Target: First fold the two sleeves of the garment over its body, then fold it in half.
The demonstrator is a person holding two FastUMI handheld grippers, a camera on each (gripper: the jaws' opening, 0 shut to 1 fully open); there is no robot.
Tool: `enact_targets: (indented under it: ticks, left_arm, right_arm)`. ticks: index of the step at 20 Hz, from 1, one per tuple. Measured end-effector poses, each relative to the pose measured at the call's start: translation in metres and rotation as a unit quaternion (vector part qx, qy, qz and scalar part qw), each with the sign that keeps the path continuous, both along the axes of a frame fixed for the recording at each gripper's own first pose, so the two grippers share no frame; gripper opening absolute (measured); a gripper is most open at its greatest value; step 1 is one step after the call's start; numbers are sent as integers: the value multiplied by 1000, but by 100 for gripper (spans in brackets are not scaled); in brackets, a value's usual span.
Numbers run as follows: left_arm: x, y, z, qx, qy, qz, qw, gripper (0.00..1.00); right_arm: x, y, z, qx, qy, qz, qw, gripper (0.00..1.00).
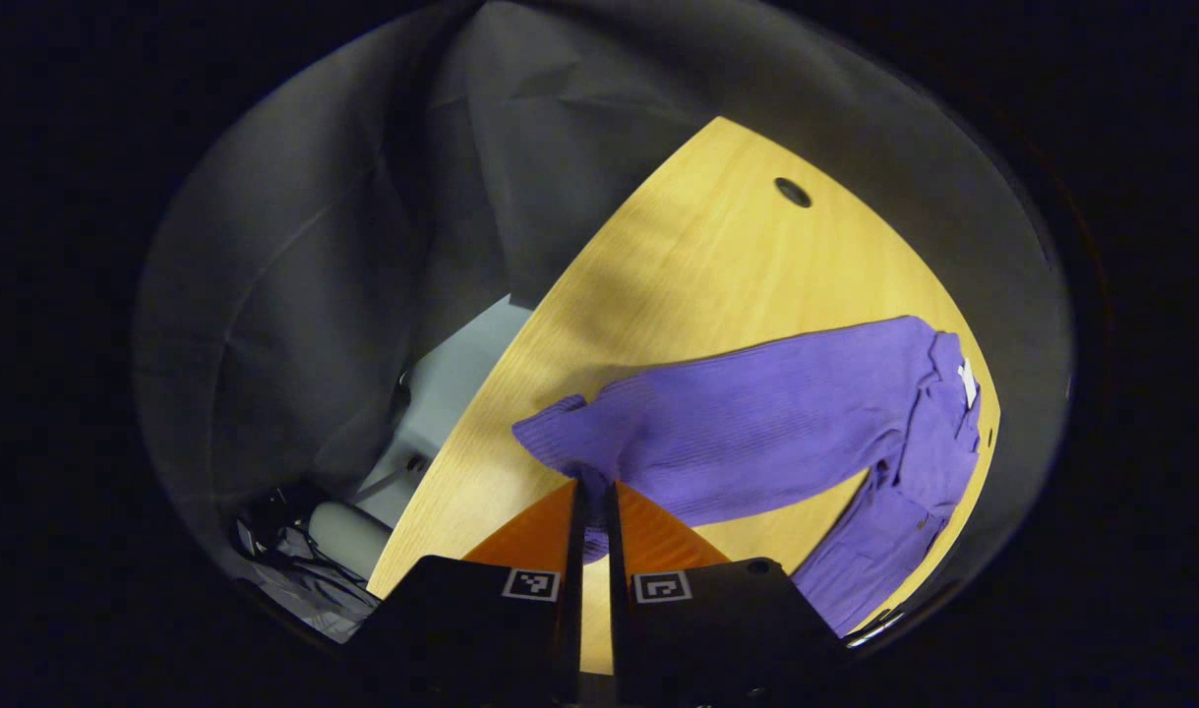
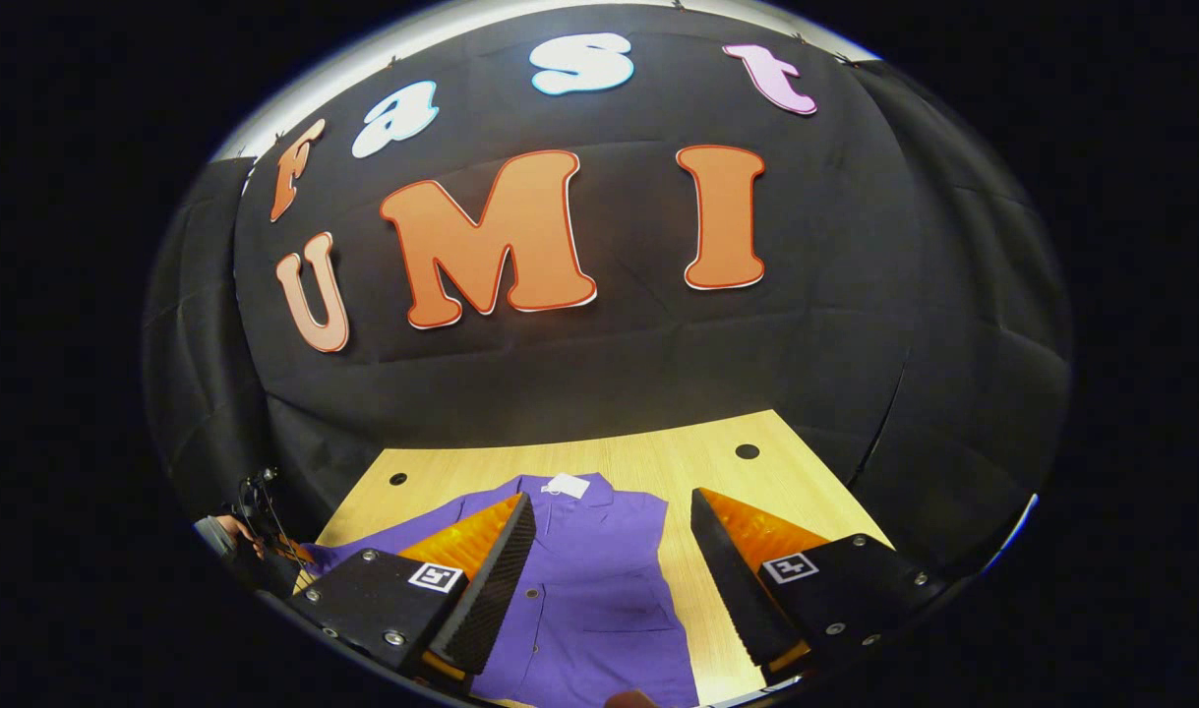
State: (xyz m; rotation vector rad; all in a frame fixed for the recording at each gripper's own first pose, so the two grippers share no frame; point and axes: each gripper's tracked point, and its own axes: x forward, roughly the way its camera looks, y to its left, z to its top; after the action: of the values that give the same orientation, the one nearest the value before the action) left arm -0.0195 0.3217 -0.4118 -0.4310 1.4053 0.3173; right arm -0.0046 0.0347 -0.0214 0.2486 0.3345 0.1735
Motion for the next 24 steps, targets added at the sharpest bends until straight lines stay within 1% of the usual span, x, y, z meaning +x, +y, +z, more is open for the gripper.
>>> enact_targets:
  ticks: [2, 5, 7, 10, 13, 19, 24]
  left_arm:
    - [11, -18, 22, -2, -15, -18, 1000, 13]
    - [35, -57, 46, -6, -38, -53, 998, 13]
    - [47, -82, 64, -3, -53, -80, 995, 13]
    - [70, -124, 94, -13, -76, -113, 991, 13]
    - [92, -170, 116, -19, -96, -151, 984, 13]
    - [130, -255, 155, -32, -125, -210, 969, 13]
    - [154, -332, 172, -43, -139, -260, 955, 13]
  right_arm:
    - [2, -5, -1, 5, -2, 5, 1000, 95]
    - [4, -13, -2, 10, -6, 11, 1000, 95]
    - [2, -20, -2, 15, -9, 15, 1000, 95]
    - [2, -29, -7, 16, -10, 17, 1000, 94]
    - [-1, -43, -12, 25, -9, 12, 1000, 94]
    - [-7, -70, -26, 50, -3, -1, 999, 95]
    - [-10, -89, -36, 59, -2, -14, 998, 94]
